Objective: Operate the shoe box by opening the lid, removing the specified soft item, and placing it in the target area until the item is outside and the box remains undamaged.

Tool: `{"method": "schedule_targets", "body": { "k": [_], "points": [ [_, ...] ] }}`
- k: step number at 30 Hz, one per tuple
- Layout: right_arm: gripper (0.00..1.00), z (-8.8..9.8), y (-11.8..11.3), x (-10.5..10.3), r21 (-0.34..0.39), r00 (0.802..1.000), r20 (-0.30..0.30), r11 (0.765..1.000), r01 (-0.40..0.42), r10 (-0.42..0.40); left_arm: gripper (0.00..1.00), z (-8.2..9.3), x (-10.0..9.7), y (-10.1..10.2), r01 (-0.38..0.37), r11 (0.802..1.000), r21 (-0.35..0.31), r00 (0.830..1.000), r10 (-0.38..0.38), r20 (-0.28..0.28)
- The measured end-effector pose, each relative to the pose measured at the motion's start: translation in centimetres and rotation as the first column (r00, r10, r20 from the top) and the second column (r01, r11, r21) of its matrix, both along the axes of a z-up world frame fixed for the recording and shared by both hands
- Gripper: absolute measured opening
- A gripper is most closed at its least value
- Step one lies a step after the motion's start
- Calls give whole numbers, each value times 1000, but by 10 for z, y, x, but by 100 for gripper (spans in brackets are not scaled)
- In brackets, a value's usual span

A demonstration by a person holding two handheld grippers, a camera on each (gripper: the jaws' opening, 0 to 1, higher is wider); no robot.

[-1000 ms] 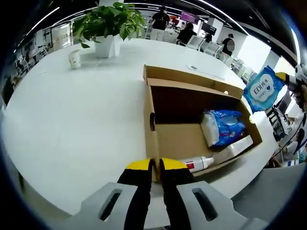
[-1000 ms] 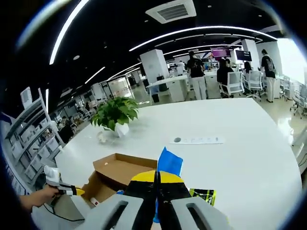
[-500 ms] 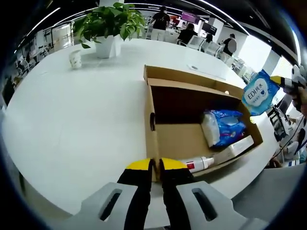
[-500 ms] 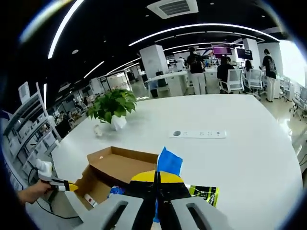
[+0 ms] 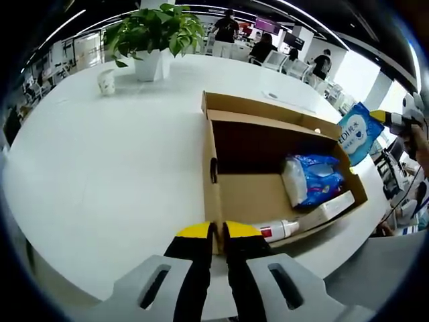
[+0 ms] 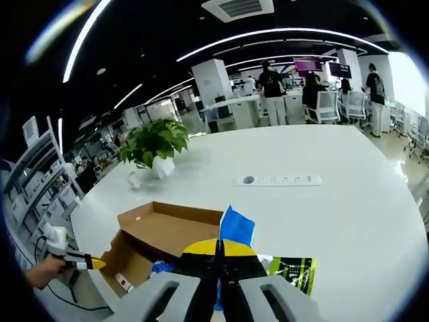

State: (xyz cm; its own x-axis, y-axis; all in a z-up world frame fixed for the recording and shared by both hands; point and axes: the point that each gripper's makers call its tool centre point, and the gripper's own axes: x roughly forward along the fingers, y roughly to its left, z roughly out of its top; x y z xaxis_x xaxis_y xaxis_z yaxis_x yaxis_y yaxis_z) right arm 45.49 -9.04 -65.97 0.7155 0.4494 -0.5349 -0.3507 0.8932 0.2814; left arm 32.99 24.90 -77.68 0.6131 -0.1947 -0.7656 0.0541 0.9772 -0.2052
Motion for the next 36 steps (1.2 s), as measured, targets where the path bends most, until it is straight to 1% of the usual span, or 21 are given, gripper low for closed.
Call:
{"method": "schedule_targets", "body": {
  "k": [13, 16, 18, 20, 28, 36],
  "points": [
    [0, -24, -8, 4, 21, 999, -31, 999, 41, -40, 4, 0, 0, -1, 2, 1000, 3, 1000, -2, -4],
    [0, -27, -11, 7, 44, 998, -41, 997, 57, -55, 4, 0, -1, -1, 2, 1000, 2, 1000, -2, -4],
    [0, -28, -14, 9, 44, 997, -39, 997, 64, -62, 4, 0, 0, -1, 4, 1000, 6, 1000, -4, -4],
    [0, -29, -16, 9, 54, 997, -49, 996, 68, -65, 4, 0, 0, -1, 4, 1000, 6, 1000, -4, -6],
    [0, -35, -33, 10, 46, 994, -68, 995, 85, -81, 4, 0, 0, 0, 9, 1000, 13, 1000, -9, -10],
    [0, -50, -55, 10, 12, 991, -93, 995, 99, -98, 4, -1, 1, 1, 13, 1000, 17, 1000, -13, -12]
  ]
}}
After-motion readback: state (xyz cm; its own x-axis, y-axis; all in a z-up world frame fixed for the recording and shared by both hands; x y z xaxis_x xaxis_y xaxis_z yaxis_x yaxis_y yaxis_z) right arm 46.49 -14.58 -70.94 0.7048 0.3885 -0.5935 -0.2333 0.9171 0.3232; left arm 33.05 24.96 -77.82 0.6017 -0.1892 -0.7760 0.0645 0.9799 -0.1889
